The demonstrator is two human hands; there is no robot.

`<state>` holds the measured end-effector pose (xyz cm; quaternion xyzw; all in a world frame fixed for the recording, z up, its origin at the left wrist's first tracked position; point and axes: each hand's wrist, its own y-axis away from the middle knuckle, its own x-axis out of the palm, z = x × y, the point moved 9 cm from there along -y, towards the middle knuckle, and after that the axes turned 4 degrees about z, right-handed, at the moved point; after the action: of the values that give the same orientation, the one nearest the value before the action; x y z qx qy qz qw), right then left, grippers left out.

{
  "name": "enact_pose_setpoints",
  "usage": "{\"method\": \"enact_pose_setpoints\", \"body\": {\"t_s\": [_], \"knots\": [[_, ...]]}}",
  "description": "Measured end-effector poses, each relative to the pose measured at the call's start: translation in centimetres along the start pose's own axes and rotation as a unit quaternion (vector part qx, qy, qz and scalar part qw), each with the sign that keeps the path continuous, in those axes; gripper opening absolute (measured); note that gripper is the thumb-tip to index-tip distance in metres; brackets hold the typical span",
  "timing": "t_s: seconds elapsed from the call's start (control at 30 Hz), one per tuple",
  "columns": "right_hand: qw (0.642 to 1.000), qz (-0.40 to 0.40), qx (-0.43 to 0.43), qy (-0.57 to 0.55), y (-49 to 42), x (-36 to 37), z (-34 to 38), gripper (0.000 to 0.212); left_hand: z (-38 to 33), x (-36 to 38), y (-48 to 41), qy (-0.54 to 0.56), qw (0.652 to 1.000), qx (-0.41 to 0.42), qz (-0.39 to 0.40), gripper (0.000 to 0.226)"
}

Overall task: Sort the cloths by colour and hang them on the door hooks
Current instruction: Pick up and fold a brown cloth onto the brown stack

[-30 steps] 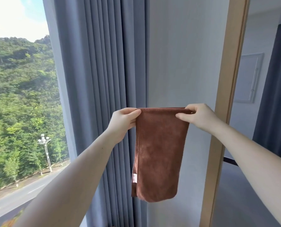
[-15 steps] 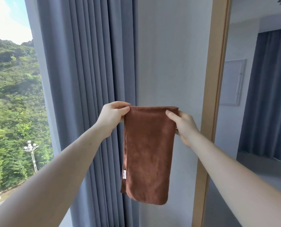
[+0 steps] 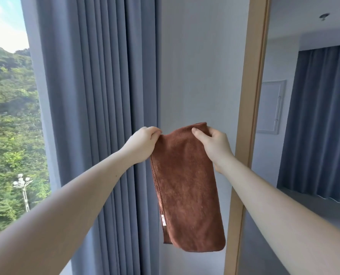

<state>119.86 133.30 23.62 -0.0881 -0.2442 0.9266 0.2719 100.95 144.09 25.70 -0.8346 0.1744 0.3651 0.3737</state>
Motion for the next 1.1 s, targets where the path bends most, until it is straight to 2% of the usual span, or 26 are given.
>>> {"method": "enact_pose_setpoints", "body": {"t_s": [0.17, 0.27, 0.37, 0.43, 0.6, 0.7, 0.8, 0.9, 1.0, 1.1], "knots": [[0.999, 0.028, 0.000, 0.031, 0.2, 0.0, 0.2, 0.013, -2.7, 2.3, 0.2, 0.066, 0.994, 0.024, 0.083, 0.052], [0.998, 0.056, 0.008, 0.025, 0.5, 0.3, 0.3, 0.012, -5.0, 3.1, -0.1, 0.067, 0.993, 0.054, 0.086, 0.050], [0.997, 0.075, 0.020, 0.016, 0.8, 0.1, 0.3, 0.014, -6.6, 3.5, -0.5, 0.042, 0.993, 0.081, 0.072, 0.035], [0.997, 0.077, 0.028, 0.009, 0.9, -0.2, 0.3, 0.016, -7.1, 3.5, -0.8, 0.032, 0.993, 0.092, 0.066, 0.041], [0.995, 0.061, 0.056, -0.048, 1.1, -1.9, -0.8, 0.020, -7.4, 3.6, -1.3, 0.022, 0.994, 0.083, 0.069, 0.041], [0.992, 0.064, 0.073, -0.076, 1.4, -2.3, -1.5, 0.024, -7.7, 3.8, -1.3, 0.045, 0.992, 0.078, 0.089, 0.045], [0.990, 0.068, 0.082, -0.095, 1.8, -2.3, -1.9, 0.029, -8.2, 3.7, -1.2, 0.061, 0.990, 0.074, 0.106, 0.039], [0.989, 0.068, 0.080, -0.105, 2.2, -2.3, -2.1, 0.032, -8.4, 3.9, -1.3, 0.037, 0.989, 0.063, 0.127, 0.042], [0.990, 0.059, 0.071, -0.107, 2.4, -2.3, -2.1, 0.042, -8.2, 4.1, -1.3, 0.016, 0.988, 0.037, 0.150, 0.046], [0.985, 0.084, 0.085, -0.127, 2.7, -2.1, -2.4, 0.052, -8.8, 3.7, -1.2, 0.017, 0.988, 0.053, 0.145, 0.041]]}}
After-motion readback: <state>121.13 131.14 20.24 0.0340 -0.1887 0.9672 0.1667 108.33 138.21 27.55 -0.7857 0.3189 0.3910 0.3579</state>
